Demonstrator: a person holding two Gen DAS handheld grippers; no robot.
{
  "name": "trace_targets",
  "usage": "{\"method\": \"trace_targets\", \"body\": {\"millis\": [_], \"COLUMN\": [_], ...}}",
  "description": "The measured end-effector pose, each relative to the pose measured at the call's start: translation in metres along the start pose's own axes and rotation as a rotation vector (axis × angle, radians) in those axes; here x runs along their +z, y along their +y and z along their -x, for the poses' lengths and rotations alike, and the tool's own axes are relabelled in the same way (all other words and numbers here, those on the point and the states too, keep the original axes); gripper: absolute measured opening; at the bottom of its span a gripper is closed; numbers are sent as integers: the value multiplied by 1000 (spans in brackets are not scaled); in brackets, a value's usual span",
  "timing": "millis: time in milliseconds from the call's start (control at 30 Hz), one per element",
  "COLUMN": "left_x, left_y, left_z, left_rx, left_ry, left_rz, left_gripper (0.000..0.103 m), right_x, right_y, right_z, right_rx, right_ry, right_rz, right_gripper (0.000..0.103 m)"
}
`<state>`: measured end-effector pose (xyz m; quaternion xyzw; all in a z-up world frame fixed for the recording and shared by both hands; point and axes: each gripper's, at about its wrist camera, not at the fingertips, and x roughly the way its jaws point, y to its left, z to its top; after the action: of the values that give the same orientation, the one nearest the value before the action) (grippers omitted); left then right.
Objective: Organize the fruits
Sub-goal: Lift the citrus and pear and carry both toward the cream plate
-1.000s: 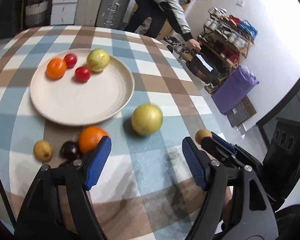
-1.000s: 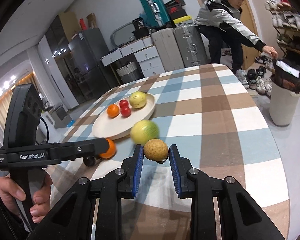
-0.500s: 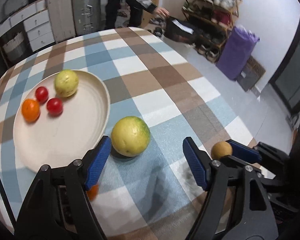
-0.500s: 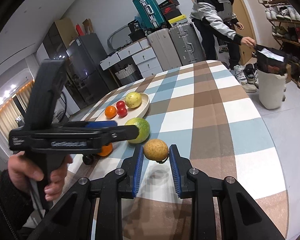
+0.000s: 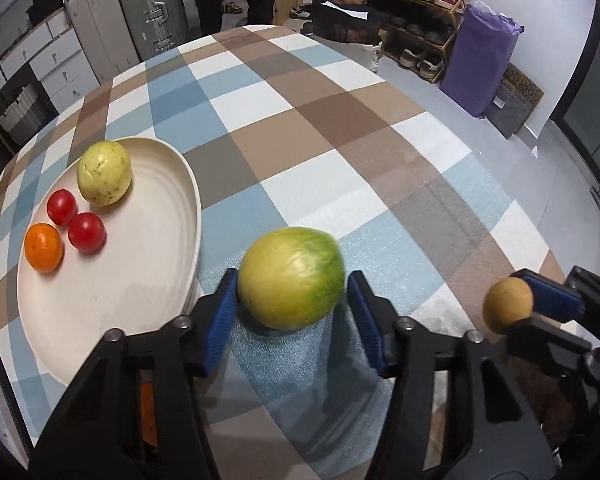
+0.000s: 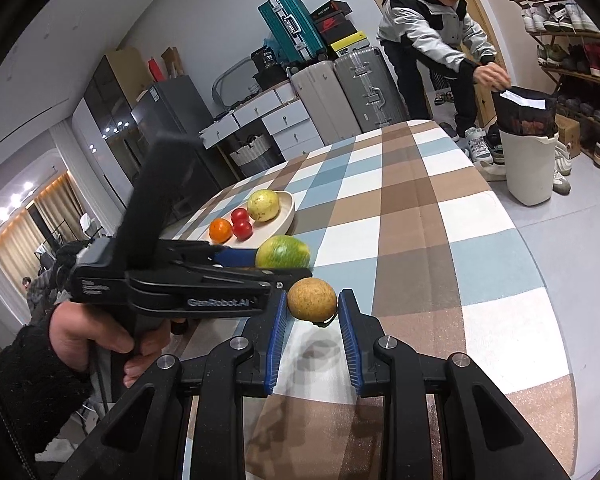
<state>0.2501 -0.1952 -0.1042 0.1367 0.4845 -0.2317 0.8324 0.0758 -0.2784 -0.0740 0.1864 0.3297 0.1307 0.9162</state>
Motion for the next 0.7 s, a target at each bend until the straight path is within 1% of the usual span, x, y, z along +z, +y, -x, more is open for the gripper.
{"method": "trace_targets", "body": {"millis": [267,500,700], "left_x": [12,24,24], "left_y": [-7,-15,-10], "left_z": [-7,-6,-8], "left_rx": [0,-4,-39], "left_ry": [-2,-23,-24], "left_rz": [-58,-102,-85], "left_gripper": [48,48,47], "right_x": [1,0,-1], "right_y": [0,-2,-4], "right_z": [-1,-1,0], "right_rx": [6,11,16], "right_ry": [1,-4,-9], "right_rz": [-3,-11,-24], "right_gripper": [27,27,27]}}
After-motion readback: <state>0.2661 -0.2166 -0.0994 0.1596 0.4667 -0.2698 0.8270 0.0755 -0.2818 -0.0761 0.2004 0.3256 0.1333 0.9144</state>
